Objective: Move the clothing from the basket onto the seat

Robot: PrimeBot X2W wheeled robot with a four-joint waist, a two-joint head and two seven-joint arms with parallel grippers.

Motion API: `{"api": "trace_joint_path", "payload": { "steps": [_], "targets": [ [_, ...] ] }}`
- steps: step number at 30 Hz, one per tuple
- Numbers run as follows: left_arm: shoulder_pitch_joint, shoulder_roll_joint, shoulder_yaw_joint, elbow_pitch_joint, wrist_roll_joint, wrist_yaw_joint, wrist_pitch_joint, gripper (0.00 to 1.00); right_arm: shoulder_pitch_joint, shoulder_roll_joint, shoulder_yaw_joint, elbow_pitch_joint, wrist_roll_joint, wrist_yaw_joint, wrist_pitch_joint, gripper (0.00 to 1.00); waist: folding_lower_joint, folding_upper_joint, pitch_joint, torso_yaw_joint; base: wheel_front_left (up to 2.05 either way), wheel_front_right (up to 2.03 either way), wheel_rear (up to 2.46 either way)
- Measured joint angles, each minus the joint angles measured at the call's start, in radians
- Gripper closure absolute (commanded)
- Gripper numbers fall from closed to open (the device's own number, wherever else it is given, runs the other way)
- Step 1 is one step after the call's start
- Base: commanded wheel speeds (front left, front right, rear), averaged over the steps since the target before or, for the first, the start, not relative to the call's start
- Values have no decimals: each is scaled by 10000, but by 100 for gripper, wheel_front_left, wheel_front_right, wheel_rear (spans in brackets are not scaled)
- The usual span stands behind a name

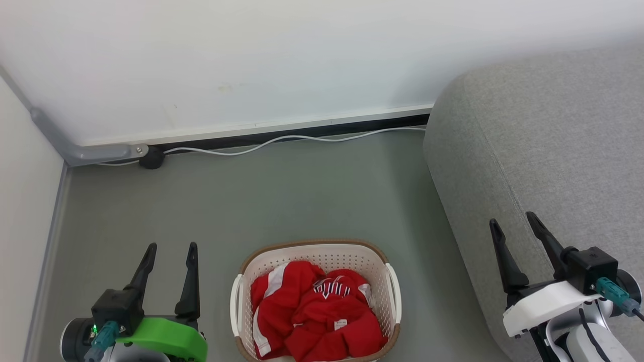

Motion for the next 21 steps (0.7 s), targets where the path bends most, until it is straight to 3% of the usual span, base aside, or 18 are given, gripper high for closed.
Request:
{"api": "trace_joint_path", "payload": {
  "steps": [10, 21],
  "targets": [
    [-4, -27, 12, -228, 8, -73, 0, 0, 6, 54, -180, -174, -163, 86, -2, 0, 0, 0, 354, -32, 0, 0, 0],
    [-616, -46, -391, -401, 42, -192, -2, 0, -740, 169, -226, -692, -476, 178, -2, 0, 0, 0, 1589, -98, 0, 0, 0]
  ]
}}
